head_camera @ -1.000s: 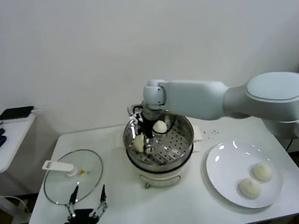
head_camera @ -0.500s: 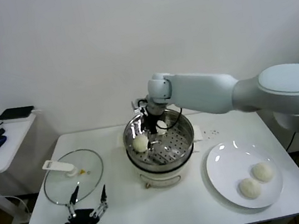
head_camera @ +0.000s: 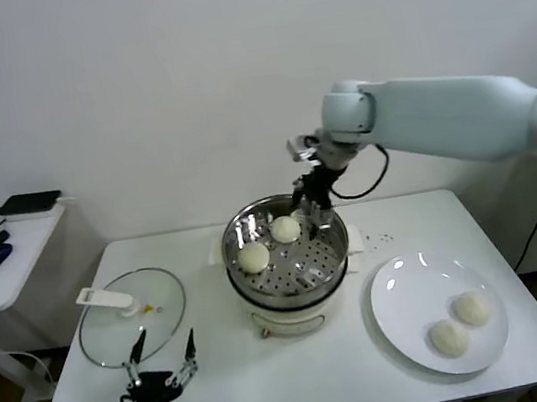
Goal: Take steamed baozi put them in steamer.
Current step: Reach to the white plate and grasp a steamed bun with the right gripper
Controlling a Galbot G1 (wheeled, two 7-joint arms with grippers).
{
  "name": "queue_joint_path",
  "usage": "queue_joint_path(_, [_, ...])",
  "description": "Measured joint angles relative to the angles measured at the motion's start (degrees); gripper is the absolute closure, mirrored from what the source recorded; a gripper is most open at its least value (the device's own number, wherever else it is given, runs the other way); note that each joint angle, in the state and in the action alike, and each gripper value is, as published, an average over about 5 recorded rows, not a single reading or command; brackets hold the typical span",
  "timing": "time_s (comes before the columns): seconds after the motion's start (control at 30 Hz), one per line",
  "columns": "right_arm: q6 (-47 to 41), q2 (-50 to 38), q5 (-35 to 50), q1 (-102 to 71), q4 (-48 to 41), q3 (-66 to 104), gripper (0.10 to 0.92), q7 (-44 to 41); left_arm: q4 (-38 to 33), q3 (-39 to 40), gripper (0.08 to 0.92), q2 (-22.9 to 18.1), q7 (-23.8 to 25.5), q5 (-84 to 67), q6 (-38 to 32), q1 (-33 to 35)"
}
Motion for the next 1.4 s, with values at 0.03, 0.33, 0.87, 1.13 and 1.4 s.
queue_joint_path(0.03, [0.1, -1.4, -0.2, 0.6, 1.3, -0.4, 0.203, -0.2, 0.0, 0.0, 0.177, 0.1, -0.1, -0.1, 0.1, -0.1])
queue_joint_path(0.33, [1.2, -14.7, -4.1, 2.9, 10.7, -4.0, 0.203, -2.5, -0.2, -0.2, 0.177, 1.1, -0.8, -1.1, 0.3, -0.6])
queue_joint_path(0.87, [3.6, -30.9, -18.4, -9.1, 15.6, 0.0, 0.203, -3.7, -0.1, 0.3, 0.177, 0.5, -0.7, -1.6, 0.6, -0.3])
queue_joint_path(1.13, [4.0, -33.4, -25.0, -17.3, 15.3, 3.8, 0.203, -3.1, 0.0, 0.2, 0.177, 0.3, -0.8, -1.6, 0.7, -0.2])
queue_joint_path(1.4, [4.3, -34.5, -29.3, -23.8, 14.8, 6.7, 0.203, -2.2, 0.3, 0.1, 0.177, 0.2, -1.0, -1.7, 0.6, 0.2])
